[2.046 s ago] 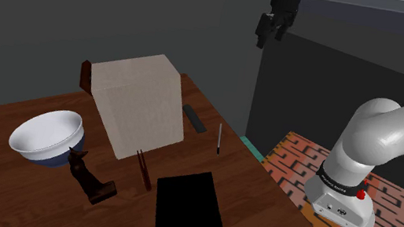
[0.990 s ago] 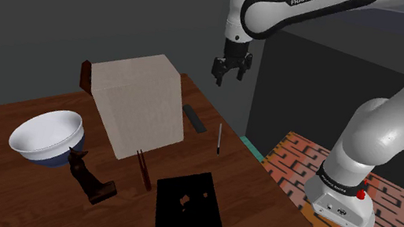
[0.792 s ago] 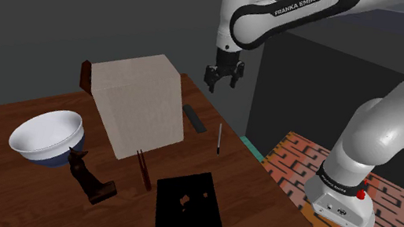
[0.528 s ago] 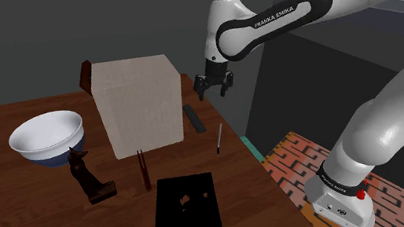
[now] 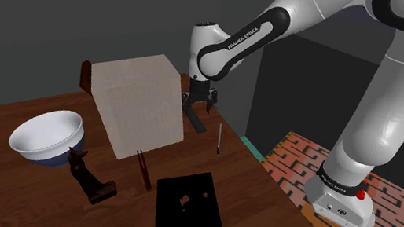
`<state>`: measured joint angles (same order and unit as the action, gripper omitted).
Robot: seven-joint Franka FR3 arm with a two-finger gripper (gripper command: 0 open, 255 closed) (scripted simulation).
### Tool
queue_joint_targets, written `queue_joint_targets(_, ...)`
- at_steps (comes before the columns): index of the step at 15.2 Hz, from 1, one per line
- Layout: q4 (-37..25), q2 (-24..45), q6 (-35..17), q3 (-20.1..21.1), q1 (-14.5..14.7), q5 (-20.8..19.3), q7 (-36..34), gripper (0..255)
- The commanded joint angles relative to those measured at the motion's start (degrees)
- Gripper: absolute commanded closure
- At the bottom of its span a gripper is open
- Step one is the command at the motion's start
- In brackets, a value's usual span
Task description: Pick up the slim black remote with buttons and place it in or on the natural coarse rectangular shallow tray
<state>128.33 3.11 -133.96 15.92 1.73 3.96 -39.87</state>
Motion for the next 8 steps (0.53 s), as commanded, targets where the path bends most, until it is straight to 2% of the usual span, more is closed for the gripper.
queue_joint_targets(1, 0.0, 1.5, -1.5, 0.0, 0.1, -0.3, -0.4, 0)
queue_joint_targets(8, 0.9, 4.0, -4.8, 0.0, 0.4, -1.1, -1.0, 0)
